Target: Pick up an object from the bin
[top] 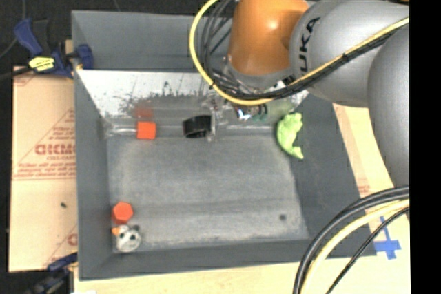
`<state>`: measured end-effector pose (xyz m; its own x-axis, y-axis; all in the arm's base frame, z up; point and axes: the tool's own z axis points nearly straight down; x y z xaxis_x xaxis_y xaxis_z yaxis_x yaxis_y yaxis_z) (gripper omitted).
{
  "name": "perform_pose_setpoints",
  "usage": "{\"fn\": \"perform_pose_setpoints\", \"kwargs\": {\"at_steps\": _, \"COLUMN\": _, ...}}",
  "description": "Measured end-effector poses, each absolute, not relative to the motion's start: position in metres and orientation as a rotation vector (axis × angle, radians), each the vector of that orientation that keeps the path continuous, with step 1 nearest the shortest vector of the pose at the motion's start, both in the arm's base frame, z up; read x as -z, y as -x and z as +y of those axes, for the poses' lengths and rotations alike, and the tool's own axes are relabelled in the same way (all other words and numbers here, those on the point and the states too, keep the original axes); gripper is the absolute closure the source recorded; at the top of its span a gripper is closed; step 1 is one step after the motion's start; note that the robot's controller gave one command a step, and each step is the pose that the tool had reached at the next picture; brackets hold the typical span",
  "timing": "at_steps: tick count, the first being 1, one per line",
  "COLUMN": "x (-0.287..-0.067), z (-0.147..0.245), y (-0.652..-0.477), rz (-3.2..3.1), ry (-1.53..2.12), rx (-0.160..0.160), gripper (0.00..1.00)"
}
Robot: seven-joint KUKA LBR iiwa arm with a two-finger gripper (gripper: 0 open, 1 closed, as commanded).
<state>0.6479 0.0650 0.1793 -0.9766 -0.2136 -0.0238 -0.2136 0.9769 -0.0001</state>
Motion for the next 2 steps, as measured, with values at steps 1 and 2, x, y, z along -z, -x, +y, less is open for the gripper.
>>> {"fn": "perform_pose_setpoints", "kwargs": {"at_steps": 1, "x": -0.194, "z": 0.064, "y": -0.649, "rz": 3.092, "ry": 0.332, "rx": -0.004, "gripper": 1.00}}
{"fn": "perform_pose_setpoints", "kwargs": {"at_steps": 2, "x": -0.234, "z": 0.043, "y": -0.634, "rz": 3.068, "ry": 0.568, "rx": -0.001, "gripper": 1.00}}
